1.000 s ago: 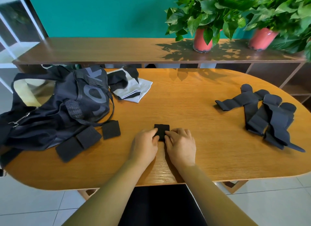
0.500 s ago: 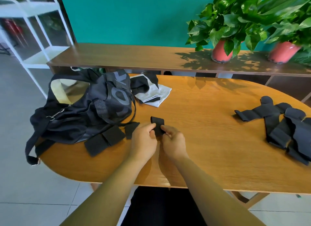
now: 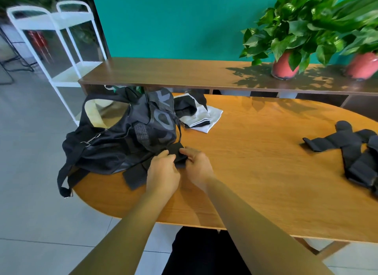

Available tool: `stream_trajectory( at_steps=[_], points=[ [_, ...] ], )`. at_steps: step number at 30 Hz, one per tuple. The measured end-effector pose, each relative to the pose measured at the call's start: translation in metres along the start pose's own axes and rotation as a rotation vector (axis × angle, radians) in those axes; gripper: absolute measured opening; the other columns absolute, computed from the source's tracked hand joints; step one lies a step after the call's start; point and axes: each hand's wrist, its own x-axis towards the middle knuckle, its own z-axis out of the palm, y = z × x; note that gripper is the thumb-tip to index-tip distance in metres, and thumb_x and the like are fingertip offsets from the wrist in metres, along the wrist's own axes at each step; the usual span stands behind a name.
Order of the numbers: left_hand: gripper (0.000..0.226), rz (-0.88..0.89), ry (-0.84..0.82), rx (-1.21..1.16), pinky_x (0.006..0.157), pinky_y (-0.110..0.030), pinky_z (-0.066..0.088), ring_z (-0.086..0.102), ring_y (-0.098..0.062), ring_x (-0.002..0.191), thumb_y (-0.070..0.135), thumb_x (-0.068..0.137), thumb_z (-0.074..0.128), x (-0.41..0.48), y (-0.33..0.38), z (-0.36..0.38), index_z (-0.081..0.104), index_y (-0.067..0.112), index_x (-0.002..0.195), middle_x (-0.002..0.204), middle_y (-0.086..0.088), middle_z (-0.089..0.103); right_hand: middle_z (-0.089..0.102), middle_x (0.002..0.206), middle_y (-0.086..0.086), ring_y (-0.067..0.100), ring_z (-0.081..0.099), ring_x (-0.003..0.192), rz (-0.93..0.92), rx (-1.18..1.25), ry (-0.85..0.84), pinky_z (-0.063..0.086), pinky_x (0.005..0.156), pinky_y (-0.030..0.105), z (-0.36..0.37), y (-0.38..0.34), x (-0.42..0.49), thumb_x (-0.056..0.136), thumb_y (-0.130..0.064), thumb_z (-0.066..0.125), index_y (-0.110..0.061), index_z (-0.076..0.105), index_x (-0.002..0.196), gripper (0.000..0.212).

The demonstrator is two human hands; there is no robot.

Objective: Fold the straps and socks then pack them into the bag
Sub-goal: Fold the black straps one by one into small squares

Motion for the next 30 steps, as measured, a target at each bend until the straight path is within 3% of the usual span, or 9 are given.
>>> stream_trajectory(
  at_steps=[3,7,16,23,30],
  points=[
    [0.039,0.048,0.066,0.089,0.103,-0.036,0.034,0.033,-0.025,0.135,0.005,0.094,0.047,0.003,0.003,0.003,0.058,0.01,0.131,0.148,-0.006,0.042,0.05,0.14,0.002,0.021,0.037,0.135,-0.013,-0.032,0.015,0.033,0.111,0.04,-0.016,0.0,-0.001,0.088,0.004,0.037,-0.017,0.057,0.13,0.051],
    [0.034,0.089,0.144,0.19,0.098,-0.037,0.032,0.035,-0.025,0.131,0.011,0.092,0.052,0.002,0.016,0.007,0.065,0.018,0.123,0.143,-0.001,0.047,0.045,0.144,0.0,0.018,0.034,0.137,-0.001,-0.03,0.047,0.039,0.108,0.04,-0.035,0.009,-0.007,0.087,0.0,0.038,-0.021,0.057,0.129,0.05],
    [0.04,0.301,-0.025,0.236,0.104,-0.039,0.026,0.031,-0.019,0.134,0.017,0.093,0.053,-0.01,0.085,0.052,0.057,0.03,0.13,0.148,0.005,0.038,0.058,0.131,0.001,0.025,0.05,0.12,0.085,-0.249,0.296,0.045,0.096,0.037,-0.136,0.057,-0.039,0.086,-0.003,0.042,-0.019,0.058,0.128,0.048],
    [0.037,0.486,-0.141,0.178,0.102,-0.036,0.024,0.033,-0.019,0.133,0.017,0.095,0.047,-0.019,0.155,0.104,0.059,0.032,0.127,0.15,0.008,0.038,0.04,0.147,0.0,0.025,0.021,0.138,0.357,-0.722,0.489,0.021,0.105,0.046,-0.245,0.12,-0.068,0.092,-0.023,0.043,-0.024,0.04,0.141,0.049],
    [0.038,0.551,-0.236,0.198,0.105,-0.037,0.022,0.03,-0.019,0.136,0.021,0.099,0.041,-0.012,0.191,0.138,0.055,0.031,0.132,0.152,0.006,0.035,0.018,0.157,0.01,0.029,0.002,0.144,0.501,-0.844,0.476,0.009,0.112,0.054,-0.299,0.152,-0.059,0.096,-0.033,0.037,-0.025,0.023,0.148,0.054]
  ],
)
